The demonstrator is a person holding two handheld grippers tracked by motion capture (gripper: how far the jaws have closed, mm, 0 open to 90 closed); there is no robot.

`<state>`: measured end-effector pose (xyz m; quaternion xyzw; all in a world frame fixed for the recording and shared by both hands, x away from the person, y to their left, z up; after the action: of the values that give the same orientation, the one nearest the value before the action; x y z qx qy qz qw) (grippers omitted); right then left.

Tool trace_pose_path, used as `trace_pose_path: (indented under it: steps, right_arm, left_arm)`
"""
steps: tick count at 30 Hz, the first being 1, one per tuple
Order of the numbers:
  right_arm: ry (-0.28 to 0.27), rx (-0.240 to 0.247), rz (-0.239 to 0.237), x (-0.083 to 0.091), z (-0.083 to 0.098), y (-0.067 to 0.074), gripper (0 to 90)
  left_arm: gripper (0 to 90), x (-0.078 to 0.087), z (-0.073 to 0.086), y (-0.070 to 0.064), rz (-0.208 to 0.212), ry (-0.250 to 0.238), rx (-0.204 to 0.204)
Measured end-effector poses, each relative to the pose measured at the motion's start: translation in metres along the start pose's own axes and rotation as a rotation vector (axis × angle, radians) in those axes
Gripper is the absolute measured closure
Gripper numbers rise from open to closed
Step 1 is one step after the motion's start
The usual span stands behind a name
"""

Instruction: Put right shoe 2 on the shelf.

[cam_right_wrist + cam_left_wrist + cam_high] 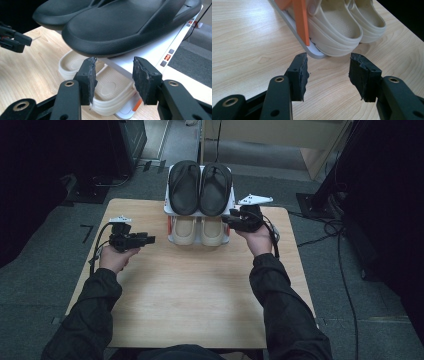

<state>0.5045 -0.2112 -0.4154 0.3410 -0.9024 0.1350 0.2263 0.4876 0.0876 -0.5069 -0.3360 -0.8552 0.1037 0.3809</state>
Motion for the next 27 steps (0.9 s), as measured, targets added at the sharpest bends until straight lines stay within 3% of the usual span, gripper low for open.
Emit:
trace_pose_path:
  steps: [8,15,21,27]
  right_arm:
    - [0.005,0.031,-0.015,0.008,0.007,0.01,53.6]
    - [0.039,0.03,-0.047,0.011,0.03,0.021,51.4]
    - [0.037,0.021,-0.061,0.012,0.049,0.03,51.4]
    - [0.057,0.014,-0.083,0.014,0.068,0.041,50.9]
  left_arm:
    - [48.9,-0.001,0.001,-0.002,0.0,0.002,-0.001]
    - [48.4,-0.002,0.001,-0.004,0.0,0.007,-0.01]
    - [47.8,-0.004,0.003,-0.007,0.001,0.017,-0.024]
    - [46.8,-0.005,0.006,-0.015,0.008,0.029,-0.05]
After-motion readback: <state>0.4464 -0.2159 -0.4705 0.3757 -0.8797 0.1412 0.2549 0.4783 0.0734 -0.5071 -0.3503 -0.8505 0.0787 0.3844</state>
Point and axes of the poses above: each handheld gripper's, and its own axes: x roughly backward along the jaws, z roughly out of its underside, y roughly to its left, the point moved 10 cm from there along -x, roughly forward along the jaws, and after that the axes turned 8 degrees about x, right-handed, at the moved point
